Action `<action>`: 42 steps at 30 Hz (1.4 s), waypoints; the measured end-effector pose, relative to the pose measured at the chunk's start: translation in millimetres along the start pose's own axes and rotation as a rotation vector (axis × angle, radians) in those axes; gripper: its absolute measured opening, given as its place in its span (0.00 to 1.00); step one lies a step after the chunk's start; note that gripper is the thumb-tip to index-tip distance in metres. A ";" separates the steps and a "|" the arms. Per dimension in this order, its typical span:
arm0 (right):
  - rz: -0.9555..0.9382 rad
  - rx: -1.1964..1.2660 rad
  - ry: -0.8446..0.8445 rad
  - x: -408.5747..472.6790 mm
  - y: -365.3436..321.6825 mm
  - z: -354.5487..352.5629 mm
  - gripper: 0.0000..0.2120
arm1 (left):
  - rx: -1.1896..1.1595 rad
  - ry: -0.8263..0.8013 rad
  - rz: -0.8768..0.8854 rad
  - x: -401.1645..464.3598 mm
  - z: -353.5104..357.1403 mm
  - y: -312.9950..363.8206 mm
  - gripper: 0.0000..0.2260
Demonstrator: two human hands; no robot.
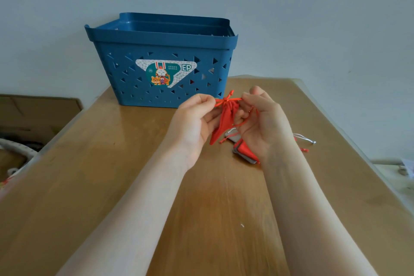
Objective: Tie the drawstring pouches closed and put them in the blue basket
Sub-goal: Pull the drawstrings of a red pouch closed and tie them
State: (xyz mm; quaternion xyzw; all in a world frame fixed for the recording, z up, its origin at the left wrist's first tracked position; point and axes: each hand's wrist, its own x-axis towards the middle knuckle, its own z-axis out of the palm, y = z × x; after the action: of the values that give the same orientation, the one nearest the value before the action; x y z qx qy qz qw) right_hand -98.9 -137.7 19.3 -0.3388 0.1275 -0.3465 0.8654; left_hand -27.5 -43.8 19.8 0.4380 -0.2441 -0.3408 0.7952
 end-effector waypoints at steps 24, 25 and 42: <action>-0.279 -1.021 -0.196 -11.5 -0.5 0.1 0.10 | 0.562 0.226 0.258 -0.8 -11.1 15.1 0.07; -0.309 -1.088 -0.182 -12.5 0.9 1.9 0.12 | 0.587 0.236 0.278 -1.1 -10.9 13.6 0.06; -0.448 -1.190 -0.143 -5.6 -1.6 -6.9 0.03 | 0.512 0.125 0.239 -4.5 -7.5 16.3 0.04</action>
State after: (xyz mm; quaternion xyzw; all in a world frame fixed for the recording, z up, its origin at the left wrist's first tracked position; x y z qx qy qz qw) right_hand -106.9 -138.2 15.2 -0.8019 0.1663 -0.3656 0.4424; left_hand -19.9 -30.1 29.7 0.6127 -0.3225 -0.1441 0.7069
